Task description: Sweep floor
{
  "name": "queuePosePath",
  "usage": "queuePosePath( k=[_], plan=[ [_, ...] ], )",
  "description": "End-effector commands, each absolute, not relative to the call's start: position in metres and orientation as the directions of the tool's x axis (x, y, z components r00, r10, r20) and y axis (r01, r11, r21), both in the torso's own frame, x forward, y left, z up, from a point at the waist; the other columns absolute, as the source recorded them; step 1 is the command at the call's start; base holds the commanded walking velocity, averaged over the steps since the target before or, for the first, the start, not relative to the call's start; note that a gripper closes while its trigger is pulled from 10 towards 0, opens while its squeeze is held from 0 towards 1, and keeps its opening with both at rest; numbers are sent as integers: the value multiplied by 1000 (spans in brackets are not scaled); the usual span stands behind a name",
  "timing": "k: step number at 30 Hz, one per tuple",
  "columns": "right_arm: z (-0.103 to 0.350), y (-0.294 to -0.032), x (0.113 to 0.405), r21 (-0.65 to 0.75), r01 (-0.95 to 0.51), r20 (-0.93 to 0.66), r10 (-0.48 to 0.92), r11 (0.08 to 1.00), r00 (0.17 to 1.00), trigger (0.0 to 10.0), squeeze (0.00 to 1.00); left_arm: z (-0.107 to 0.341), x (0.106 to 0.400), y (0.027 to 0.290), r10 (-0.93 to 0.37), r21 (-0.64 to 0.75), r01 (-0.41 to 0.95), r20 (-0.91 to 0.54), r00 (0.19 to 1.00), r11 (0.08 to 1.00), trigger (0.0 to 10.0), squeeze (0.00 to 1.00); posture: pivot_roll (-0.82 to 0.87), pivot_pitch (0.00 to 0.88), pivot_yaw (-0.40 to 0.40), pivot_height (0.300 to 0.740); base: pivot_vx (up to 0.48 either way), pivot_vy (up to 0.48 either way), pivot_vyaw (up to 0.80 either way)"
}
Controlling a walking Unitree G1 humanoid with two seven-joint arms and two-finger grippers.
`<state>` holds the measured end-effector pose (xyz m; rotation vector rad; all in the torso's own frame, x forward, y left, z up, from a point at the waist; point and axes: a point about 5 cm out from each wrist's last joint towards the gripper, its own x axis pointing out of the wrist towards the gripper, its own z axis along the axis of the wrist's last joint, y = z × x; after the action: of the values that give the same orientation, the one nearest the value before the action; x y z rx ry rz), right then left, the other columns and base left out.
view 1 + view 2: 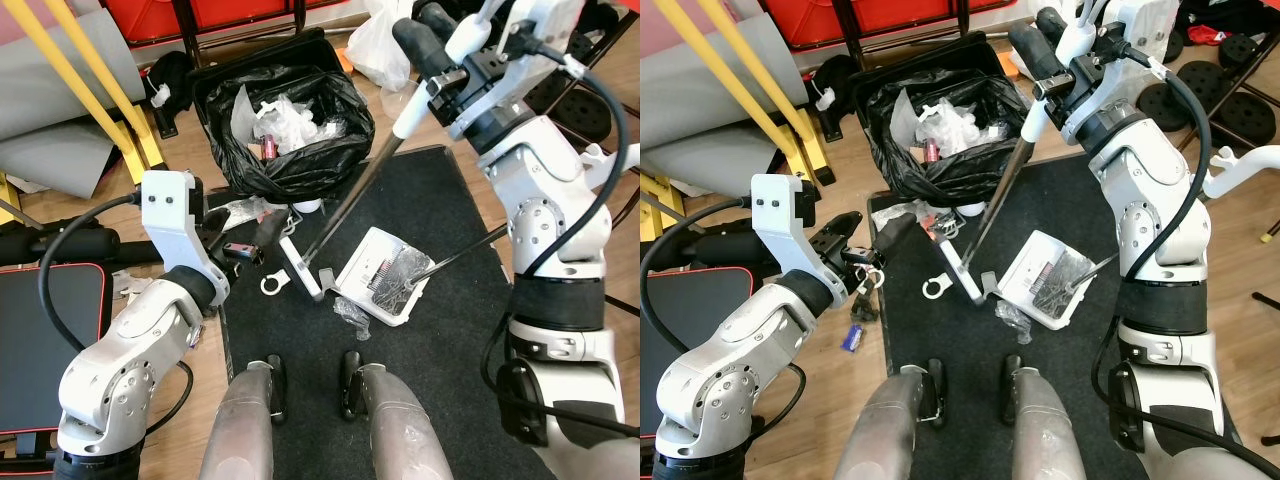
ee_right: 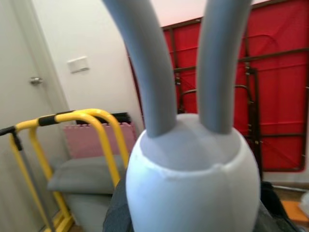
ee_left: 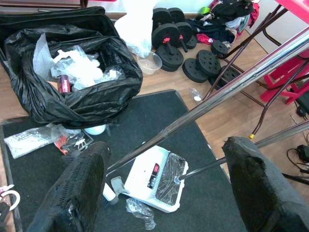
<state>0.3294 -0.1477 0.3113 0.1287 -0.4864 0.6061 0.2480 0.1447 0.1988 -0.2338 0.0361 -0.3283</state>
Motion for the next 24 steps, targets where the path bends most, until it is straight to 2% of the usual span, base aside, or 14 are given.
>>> queuePosePath(
  k=[1,5,8,14,24],
  plan=[
    [315,-144,323,-54,-603,507,542,796,670,10000,0,197,244,143,-368,-229,359,1,930,905,10000,0,91,310,-30,740,0,0,0],
    [302,-130,323,-81,-676,462,629,732,625,10000,0,198,242,144,-367,-227,357,-1,930,906,10000,0,103,317,-31,740,0,0,0],
    [300,-129,325,-127,-685,437,660,717,611,10000,0,198,242,144,-367,-227,357,-2,930,906,10000,0,105,320,-30,740,0,0,0],
    [304,-131,330,-289,-661,375,718,692,587,10000,0,199,241,146,-365,-226,355,-2,931,907,10000,0,106,325,-32,740,0,0,0],
    [314,-131,329,-375,-624,394,727,686,563,10000,0,199,241,146,-363,-222,353,-2,932,909,10000,0,111,324,-31,740,0,0,0]
  ],
)
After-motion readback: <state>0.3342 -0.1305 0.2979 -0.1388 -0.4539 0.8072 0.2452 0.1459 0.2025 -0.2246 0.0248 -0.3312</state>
